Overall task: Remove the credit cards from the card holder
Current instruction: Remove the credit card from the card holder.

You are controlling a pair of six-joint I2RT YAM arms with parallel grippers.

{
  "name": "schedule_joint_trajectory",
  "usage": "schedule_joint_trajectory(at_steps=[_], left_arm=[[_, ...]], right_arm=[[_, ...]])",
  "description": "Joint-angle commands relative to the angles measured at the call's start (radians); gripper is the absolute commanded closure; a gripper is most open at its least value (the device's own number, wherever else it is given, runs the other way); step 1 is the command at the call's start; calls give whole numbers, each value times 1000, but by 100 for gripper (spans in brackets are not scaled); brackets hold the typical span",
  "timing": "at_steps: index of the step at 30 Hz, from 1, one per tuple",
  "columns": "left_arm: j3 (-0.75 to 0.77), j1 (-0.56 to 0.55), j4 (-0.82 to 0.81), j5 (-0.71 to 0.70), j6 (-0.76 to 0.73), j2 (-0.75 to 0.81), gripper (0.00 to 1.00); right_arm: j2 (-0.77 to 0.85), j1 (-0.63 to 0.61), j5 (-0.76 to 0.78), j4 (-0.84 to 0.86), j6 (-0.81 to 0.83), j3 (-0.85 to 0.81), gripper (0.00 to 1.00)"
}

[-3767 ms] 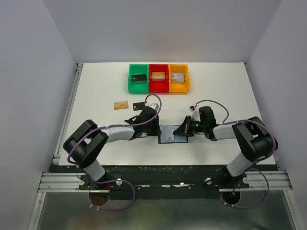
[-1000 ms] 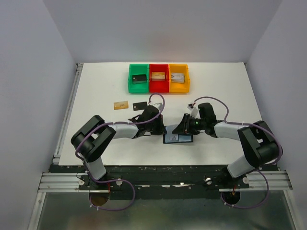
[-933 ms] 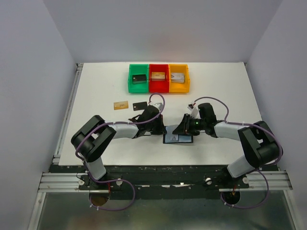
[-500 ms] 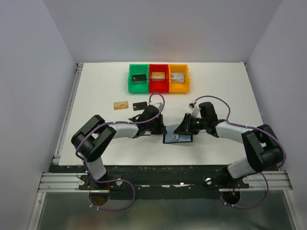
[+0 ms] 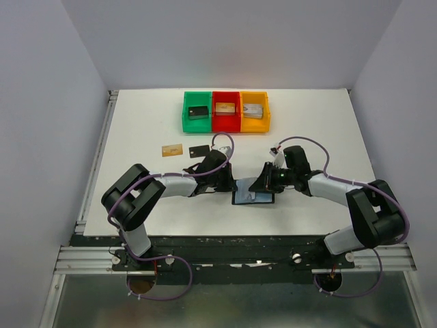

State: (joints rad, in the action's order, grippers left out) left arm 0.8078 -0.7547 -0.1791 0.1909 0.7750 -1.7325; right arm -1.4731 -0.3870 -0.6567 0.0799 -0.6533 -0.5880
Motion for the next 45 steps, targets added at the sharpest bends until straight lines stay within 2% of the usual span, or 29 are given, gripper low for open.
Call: schedule_joint_trajectory(at_steps=[1,22,28,45], left_arm=[[-15,3,89,-48,-11,-42,100],[-52,9,67,-54,6,-32,100],[-52,9,61,-50,4,-32,100],[-39,-15,49,-47,-23,17,100]], right_arm=[[31,5,23,-22,18,-19,78],[85,34,68,-78,57,-15,89],[123,43,106,-172,81,-26,99],[275,45,275,-416,155,-79,100]])
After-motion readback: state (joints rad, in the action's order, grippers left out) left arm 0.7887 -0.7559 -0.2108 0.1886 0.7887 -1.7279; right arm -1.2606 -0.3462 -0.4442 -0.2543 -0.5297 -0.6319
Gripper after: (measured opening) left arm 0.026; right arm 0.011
